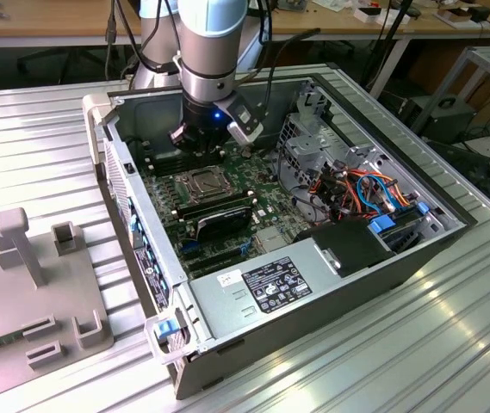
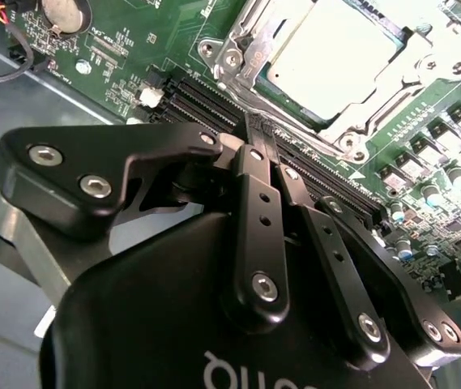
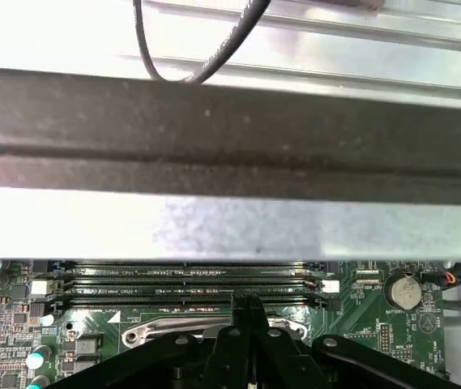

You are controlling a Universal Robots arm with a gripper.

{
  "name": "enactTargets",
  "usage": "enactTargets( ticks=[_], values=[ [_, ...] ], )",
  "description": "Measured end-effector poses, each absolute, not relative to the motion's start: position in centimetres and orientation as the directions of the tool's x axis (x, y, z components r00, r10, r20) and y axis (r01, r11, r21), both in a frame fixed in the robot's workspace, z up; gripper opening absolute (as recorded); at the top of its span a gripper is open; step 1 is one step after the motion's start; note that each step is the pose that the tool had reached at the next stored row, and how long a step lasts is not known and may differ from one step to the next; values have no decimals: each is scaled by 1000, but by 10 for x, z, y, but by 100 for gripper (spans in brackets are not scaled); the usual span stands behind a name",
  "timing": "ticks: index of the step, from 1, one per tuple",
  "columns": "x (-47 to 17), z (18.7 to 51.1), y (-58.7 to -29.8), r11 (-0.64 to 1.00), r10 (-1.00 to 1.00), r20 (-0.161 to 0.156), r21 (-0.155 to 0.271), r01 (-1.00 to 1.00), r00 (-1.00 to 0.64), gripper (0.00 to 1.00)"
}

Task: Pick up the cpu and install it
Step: 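Install the first cpu locking lever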

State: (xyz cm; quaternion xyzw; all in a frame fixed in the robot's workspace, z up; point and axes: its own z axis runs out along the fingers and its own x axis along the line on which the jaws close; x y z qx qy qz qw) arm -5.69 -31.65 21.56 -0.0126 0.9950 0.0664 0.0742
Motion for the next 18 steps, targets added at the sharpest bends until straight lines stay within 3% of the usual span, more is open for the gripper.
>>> enactTargets(
  ticks=[2,6,18],
  values=[
    [-57,216,-317,991,-15,-143,130,-34,-990,11],
    [-56,215,-317,991,-15,-66,132,-24,-998,11],
    [-56,219,-320,993,-16,-54,114,-22,-998,11]
  ],
)
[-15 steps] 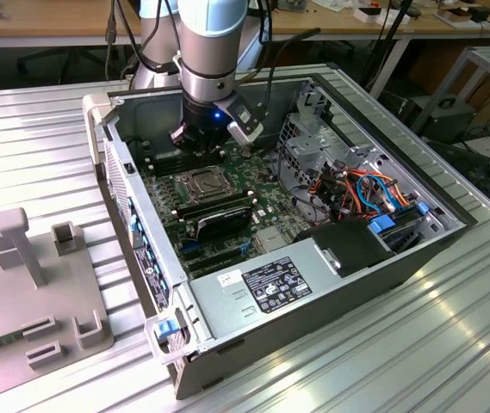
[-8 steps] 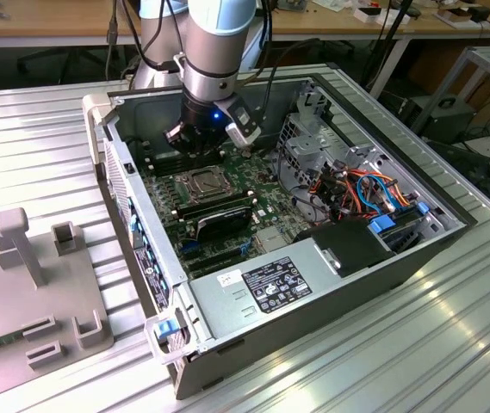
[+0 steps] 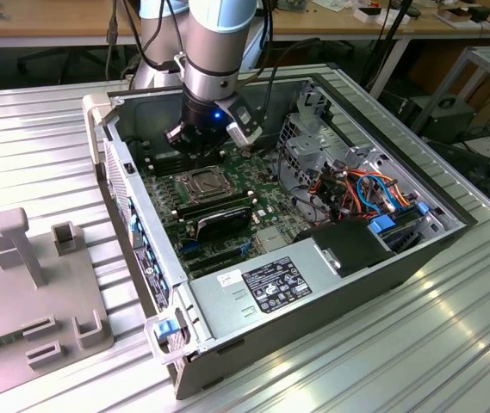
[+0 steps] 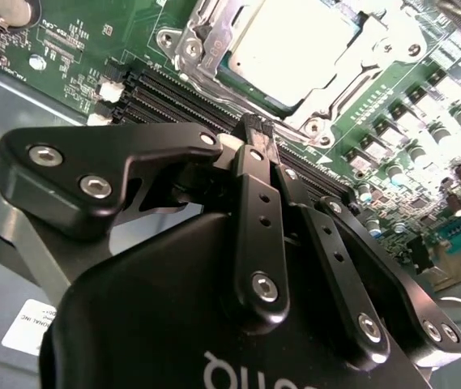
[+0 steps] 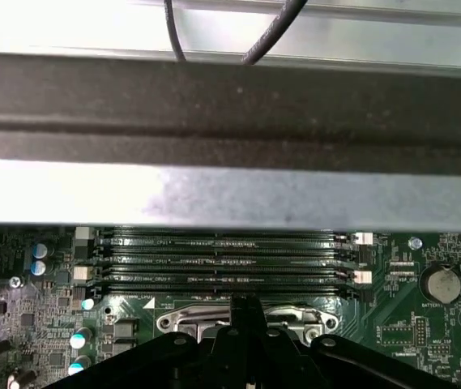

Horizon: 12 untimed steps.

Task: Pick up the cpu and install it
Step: 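Install the first cpu locking lever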

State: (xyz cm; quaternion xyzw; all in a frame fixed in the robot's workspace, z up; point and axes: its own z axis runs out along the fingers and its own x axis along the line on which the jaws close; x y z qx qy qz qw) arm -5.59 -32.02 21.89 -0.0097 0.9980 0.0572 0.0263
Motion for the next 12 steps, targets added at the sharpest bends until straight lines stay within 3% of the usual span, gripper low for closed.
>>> enactTargets(
  ticks=[12],
  values=[
    [-56,221,-350,994,-16,-54,110,-22,-998,11]
  ],
)
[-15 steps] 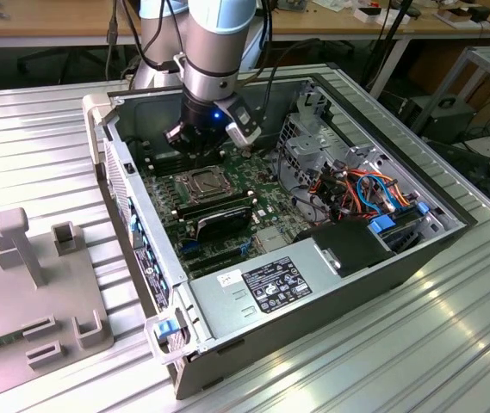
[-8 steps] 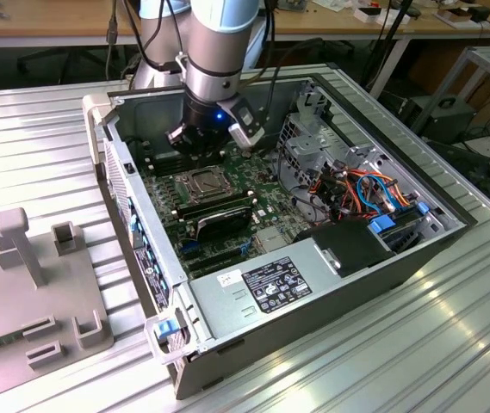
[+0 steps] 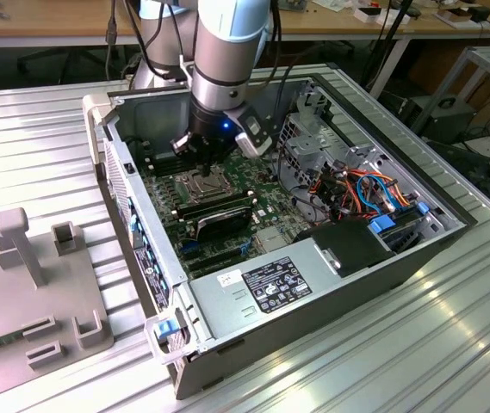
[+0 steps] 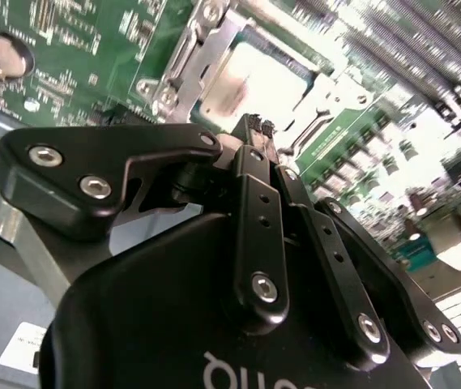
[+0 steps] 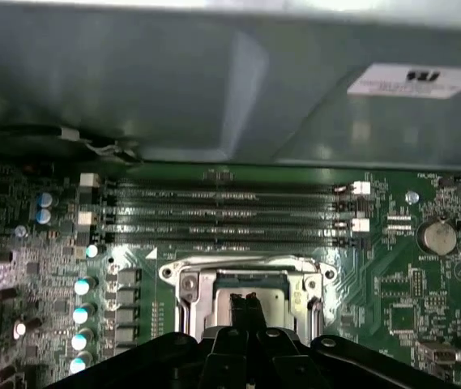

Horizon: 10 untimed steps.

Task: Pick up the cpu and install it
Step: 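Install the first cpu locking lever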

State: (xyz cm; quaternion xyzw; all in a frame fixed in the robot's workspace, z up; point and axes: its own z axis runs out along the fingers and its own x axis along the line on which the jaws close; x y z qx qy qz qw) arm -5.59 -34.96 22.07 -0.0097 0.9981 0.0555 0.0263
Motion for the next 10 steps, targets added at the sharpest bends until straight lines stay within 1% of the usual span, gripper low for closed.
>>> enactTargets(
  ticks=[10],
  values=[
    [-56,229,-353,994,-17,-53,103,-22,-998,11]
  ],
)
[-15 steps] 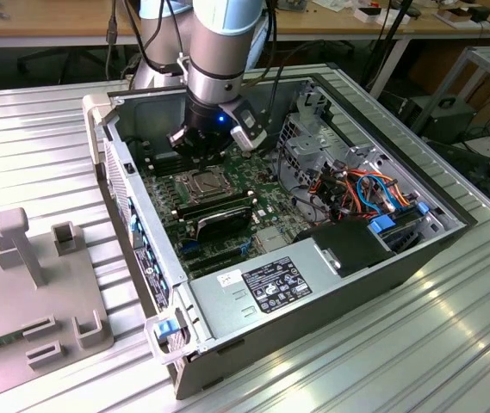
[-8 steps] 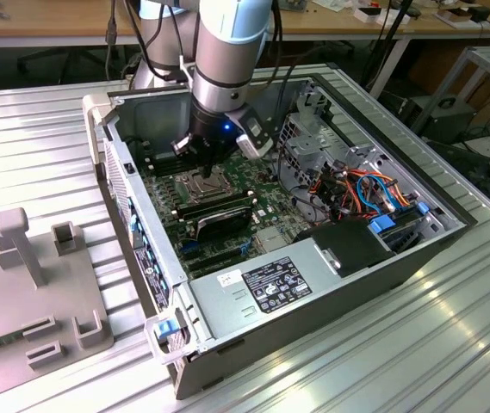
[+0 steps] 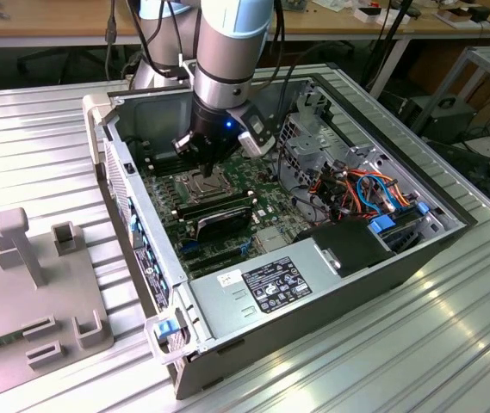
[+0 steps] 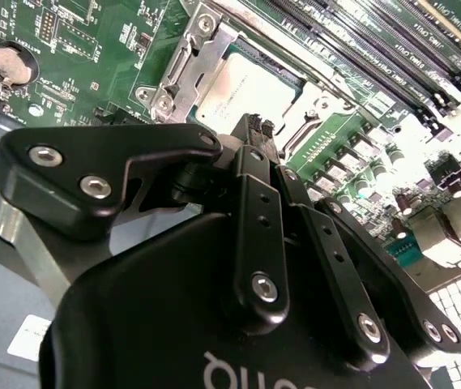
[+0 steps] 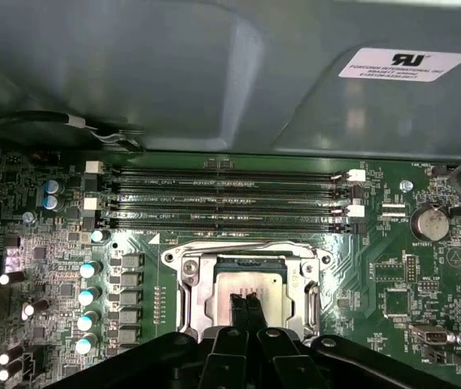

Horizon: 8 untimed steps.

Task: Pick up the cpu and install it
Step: 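Install the first cpu locking lever, then install the second cpu locking lever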

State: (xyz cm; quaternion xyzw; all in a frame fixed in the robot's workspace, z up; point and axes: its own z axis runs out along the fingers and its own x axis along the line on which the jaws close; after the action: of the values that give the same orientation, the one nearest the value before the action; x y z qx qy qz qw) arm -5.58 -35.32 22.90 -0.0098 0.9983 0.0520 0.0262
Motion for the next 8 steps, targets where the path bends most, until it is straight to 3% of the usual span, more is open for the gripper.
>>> enactTargets(
  ticks=[8],
  values=[
    [-56,230,-353,996,-18,-53,83,-22,-998,11]
  ],
)
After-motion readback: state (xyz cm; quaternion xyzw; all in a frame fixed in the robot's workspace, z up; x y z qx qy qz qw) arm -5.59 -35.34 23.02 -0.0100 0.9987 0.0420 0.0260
